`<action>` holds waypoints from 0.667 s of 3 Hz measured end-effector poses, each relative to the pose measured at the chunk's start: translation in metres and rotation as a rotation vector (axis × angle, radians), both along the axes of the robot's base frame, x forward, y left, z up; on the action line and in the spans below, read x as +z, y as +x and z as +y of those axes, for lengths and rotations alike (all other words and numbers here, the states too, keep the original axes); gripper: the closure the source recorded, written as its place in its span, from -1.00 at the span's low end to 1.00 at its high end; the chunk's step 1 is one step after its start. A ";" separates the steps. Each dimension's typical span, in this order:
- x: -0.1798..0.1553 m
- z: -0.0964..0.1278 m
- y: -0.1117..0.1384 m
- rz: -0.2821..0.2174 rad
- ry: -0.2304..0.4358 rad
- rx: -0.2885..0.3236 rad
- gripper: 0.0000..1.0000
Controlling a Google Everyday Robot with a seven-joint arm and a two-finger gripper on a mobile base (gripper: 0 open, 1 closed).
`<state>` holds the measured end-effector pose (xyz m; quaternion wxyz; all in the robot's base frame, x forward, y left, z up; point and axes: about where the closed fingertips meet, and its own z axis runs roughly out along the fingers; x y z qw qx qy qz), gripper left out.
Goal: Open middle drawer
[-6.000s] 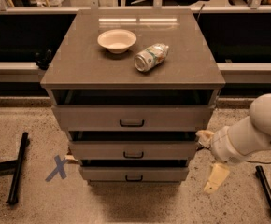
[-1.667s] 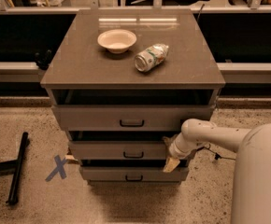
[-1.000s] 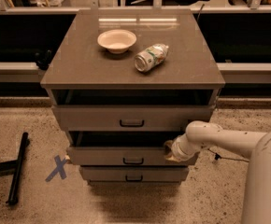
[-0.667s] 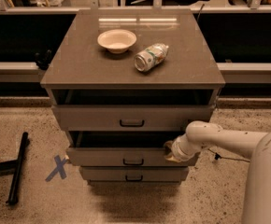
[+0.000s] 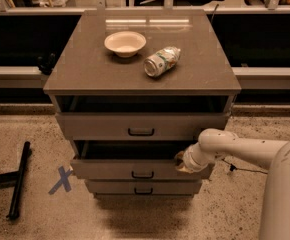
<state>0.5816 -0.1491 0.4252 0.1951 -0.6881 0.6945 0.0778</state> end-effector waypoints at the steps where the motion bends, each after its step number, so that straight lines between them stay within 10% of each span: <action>1: 0.005 0.000 0.000 0.000 0.000 0.000 -0.21; 2: 0.006 0.000 0.000 0.000 0.000 0.000 -0.67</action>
Offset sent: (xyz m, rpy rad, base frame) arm 0.0000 0.0000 0.0048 0.0000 0.0000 0.0001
